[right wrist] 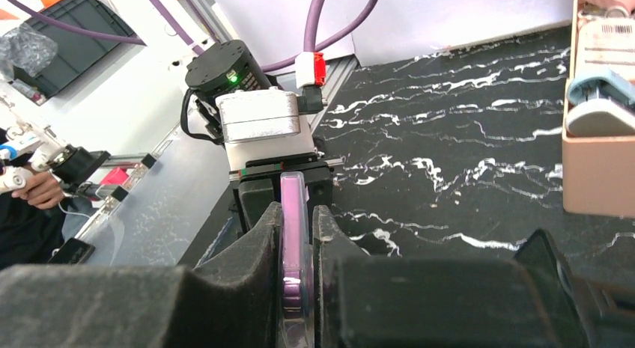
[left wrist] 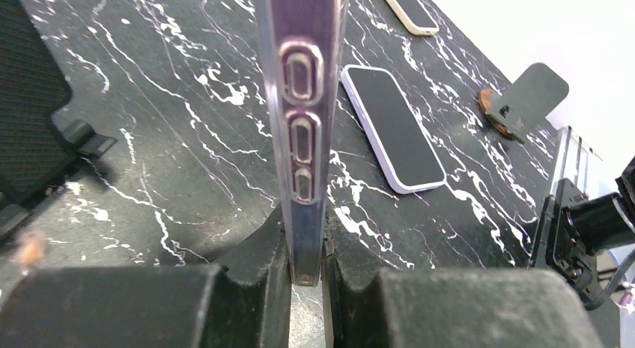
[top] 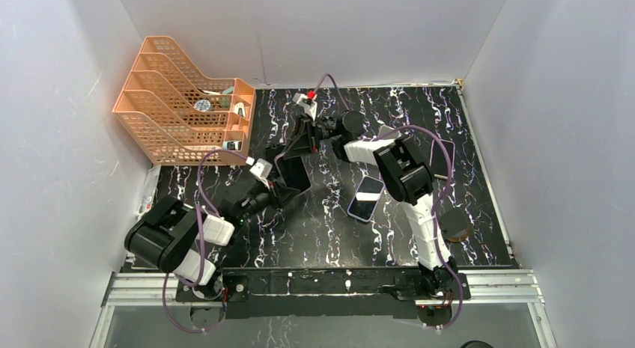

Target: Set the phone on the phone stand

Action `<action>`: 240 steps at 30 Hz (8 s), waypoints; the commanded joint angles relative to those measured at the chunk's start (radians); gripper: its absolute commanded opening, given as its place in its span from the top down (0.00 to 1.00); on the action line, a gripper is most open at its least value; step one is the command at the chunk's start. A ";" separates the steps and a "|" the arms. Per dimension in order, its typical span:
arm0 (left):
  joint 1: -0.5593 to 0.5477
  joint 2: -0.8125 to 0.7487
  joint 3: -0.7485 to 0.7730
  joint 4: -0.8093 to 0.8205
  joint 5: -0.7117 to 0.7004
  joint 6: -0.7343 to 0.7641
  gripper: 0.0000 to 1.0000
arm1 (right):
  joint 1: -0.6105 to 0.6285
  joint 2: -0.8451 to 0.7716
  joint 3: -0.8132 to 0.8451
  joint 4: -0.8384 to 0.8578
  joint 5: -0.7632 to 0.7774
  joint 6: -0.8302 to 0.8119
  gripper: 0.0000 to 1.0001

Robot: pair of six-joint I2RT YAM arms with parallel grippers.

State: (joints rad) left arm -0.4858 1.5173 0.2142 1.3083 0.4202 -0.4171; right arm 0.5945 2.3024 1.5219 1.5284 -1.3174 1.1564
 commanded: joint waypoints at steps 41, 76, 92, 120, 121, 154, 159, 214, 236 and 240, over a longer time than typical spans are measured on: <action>0.050 -0.792 -0.220 -0.445 -0.594 -0.088 0.18 | 0.020 0.423 0.806 -0.235 0.077 -0.213 0.99; 0.050 -0.750 -0.223 -0.451 -0.582 -0.084 0.17 | -0.004 0.417 0.635 -0.064 0.153 -0.114 0.99; 0.050 -0.755 -0.234 -0.460 -0.587 -0.086 0.17 | -0.003 0.419 0.624 -0.150 0.111 -0.191 0.94; 0.050 -0.742 -0.178 -0.489 -0.476 0.002 0.25 | -0.307 0.076 0.084 -0.026 0.501 -0.262 0.18; 0.048 -0.735 -0.172 -0.489 -0.471 0.006 0.26 | -0.317 0.007 0.000 -0.082 0.526 -0.294 0.18; -0.554 -0.321 0.184 -0.630 -1.242 0.322 0.23 | -0.130 -0.698 -0.249 -2.280 1.719 -0.371 0.01; -0.553 -0.274 0.189 -0.620 -1.175 0.296 0.18 | -0.127 -0.622 -0.341 -2.206 1.642 -0.337 0.01; -0.553 -0.221 0.148 -0.553 -1.025 0.261 0.02 | -0.081 -0.551 -0.414 -1.986 1.600 -0.434 0.01; -0.542 0.005 0.198 -0.426 -0.791 0.214 0.02 | -0.075 -0.552 -0.490 -1.930 1.585 -0.423 0.38; -0.502 0.143 0.228 -0.300 -0.642 0.148 0.02 | -0.068 -0.622 -0.514 -1.890 1.620 -0.439 0.38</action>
State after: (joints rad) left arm -1.0206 1.5707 0.3958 0.8646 -0.3817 -0.2024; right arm 0.5129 1.7298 1.0485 -0.4076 0.2897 0.7258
